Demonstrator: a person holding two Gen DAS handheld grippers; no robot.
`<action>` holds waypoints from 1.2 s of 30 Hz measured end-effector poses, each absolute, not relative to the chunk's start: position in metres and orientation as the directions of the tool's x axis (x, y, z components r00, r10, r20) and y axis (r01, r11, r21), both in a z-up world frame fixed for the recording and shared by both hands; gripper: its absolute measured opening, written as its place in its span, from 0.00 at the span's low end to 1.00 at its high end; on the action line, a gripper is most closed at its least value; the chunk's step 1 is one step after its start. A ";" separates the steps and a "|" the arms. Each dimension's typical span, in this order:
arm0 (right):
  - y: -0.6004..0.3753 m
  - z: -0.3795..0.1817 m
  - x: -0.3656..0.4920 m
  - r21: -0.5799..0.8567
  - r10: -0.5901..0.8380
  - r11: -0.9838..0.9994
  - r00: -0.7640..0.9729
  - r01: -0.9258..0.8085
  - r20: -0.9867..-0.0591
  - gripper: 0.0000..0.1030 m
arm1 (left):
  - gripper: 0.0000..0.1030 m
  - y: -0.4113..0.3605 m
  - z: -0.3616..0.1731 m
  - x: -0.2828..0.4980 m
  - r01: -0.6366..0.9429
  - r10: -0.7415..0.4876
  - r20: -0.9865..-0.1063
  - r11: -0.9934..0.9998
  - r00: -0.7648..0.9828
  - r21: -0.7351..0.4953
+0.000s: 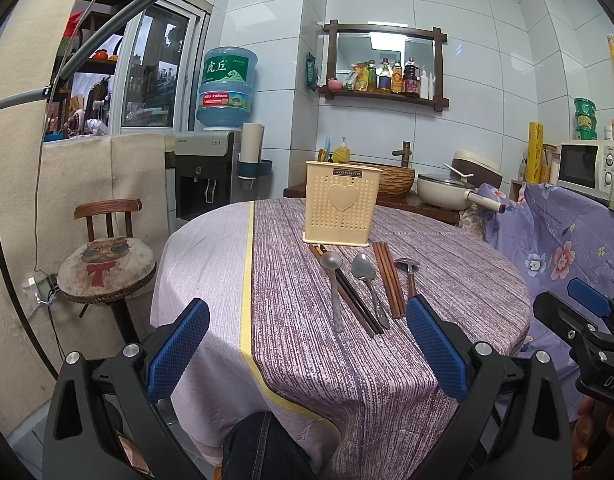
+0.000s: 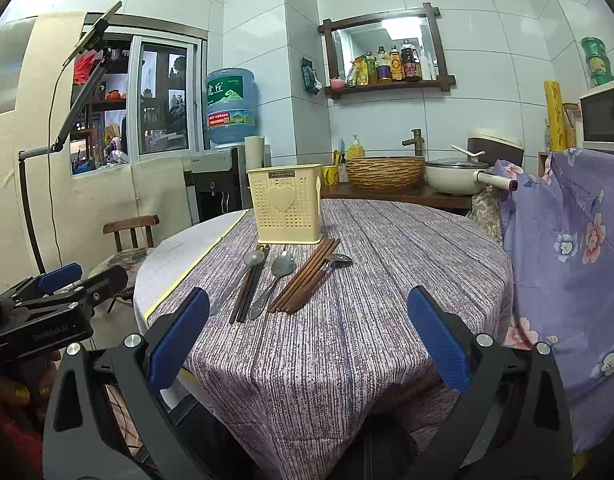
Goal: Organize utensils
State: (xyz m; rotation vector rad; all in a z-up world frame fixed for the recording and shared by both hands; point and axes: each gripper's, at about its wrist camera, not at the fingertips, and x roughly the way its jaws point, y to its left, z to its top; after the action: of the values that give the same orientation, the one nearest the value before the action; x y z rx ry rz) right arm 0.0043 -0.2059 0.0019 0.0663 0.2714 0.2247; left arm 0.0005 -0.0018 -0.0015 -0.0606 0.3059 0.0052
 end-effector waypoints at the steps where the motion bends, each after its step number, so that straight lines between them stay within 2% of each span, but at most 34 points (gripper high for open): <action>1: -0.206 0.002 0.004 0.095 0.228 0.973 0.939 -0.210 -0.258 0.95 | 0.95 -0.002 -0.002 0.000 -0.014 -0.004 -0.300 0.998 0.954 -0.059; 23: -0.204 -0.004 0.007 0.093 0.225 0.974 0.933 -0.207 -0.282 0.95 | 0.95 -0.003 -0.004 0.002 -0.015 -0.003 -0.313 0.998 0.950 -0.055; 32: -0.211 -0.012 0.053 0.067 0.194 0.981 0.894 -0.183 -0.403 0.95 | 0.95 -0.004 -0.009 0.041 -0.018 0.033 -0.390 0.999 0.920 0.043; 36: -0.215 -0.014 0.082 0.065 0.197 0.980 0.874 -0.188 -0.445 0.95 | 0.95 0.002 -0.013 0.060 -0.004 0.019 -0.441 0.999 0.897 0.035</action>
State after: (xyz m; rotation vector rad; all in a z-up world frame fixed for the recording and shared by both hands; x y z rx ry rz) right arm 0.0820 -0.2147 -0.0141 0.0203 0.4666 0.2013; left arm 0.0603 0.0024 -0.0129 0.0333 0.4567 0.0117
